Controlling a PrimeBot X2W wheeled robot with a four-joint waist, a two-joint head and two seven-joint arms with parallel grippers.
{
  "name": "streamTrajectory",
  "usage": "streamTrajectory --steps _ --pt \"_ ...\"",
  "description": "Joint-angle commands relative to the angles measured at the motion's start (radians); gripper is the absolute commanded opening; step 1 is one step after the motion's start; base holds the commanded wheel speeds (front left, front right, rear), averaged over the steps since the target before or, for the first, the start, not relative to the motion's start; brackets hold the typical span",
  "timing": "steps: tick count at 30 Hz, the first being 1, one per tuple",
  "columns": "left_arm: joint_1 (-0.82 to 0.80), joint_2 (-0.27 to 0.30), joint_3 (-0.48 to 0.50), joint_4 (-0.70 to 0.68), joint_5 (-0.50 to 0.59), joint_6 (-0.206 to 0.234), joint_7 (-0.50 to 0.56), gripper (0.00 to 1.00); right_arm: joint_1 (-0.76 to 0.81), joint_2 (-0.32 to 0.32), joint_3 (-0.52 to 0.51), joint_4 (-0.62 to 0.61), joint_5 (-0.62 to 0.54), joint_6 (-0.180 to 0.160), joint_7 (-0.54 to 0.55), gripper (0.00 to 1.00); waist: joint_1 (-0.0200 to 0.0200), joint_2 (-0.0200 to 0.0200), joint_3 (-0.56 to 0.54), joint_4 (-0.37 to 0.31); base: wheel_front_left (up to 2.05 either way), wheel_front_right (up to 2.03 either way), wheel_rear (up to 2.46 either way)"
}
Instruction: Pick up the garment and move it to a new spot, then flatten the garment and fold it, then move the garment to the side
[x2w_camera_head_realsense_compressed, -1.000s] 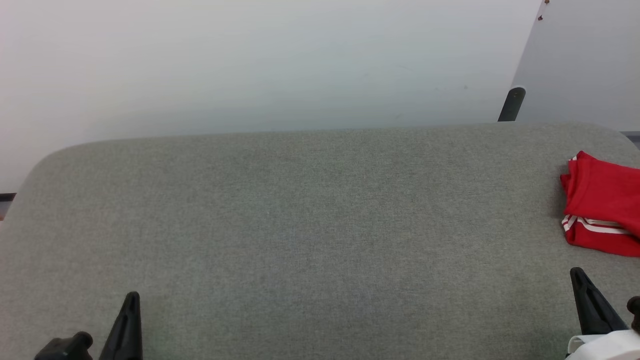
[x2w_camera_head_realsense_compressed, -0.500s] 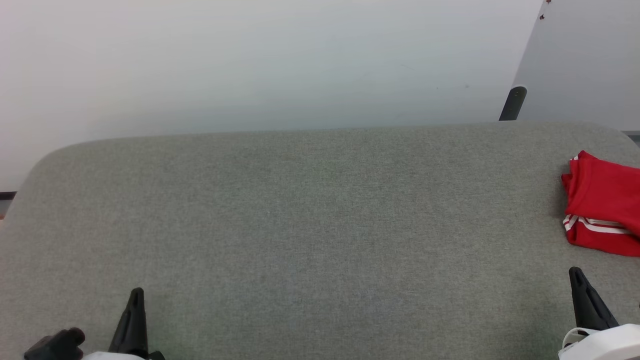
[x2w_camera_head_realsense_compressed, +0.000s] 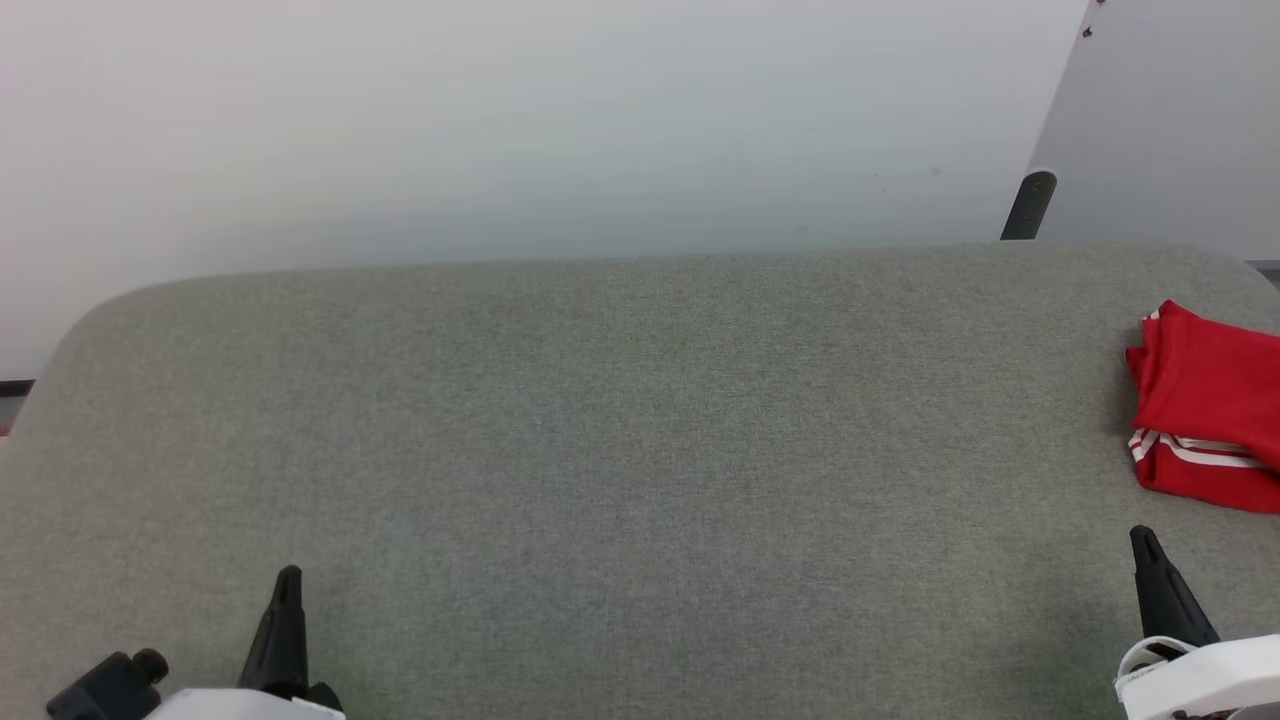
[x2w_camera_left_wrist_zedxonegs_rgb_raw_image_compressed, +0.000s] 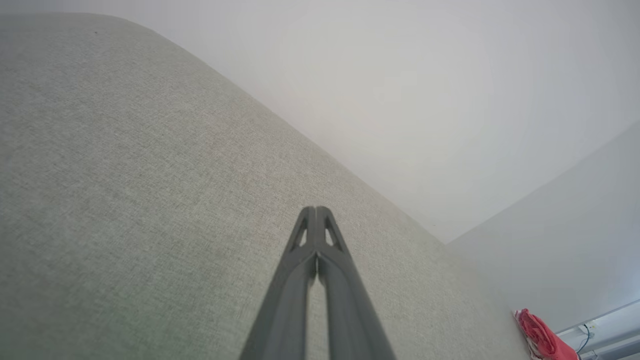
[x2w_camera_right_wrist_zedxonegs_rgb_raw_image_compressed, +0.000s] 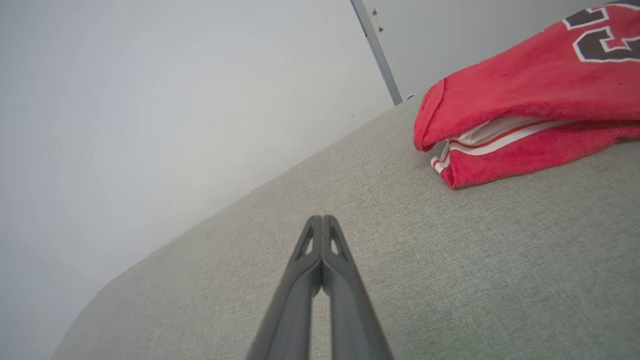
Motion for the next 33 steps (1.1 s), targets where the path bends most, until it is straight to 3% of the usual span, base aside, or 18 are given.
streamTrajectory --steps 1,33 --pt "-0.029 0.003 0.005 -0.010 -0.036 0.001 0.007 0.00 -0.025 -0.001 -0.012 -0.016 0.043 0.000 0.009 0.00 0.0000 0.0000 0.000 0.000 0.00 0.00 0.00" --pt "-0.074 -0.042 0.007 0.001 -0.366 0.001 0.107 0.00 -0.044 0.071 -0.046 -0.029 0.395 0.000 0.103 0.00 0.0000 0.0000 0.006 0.005 0.00 0.00 0.00"
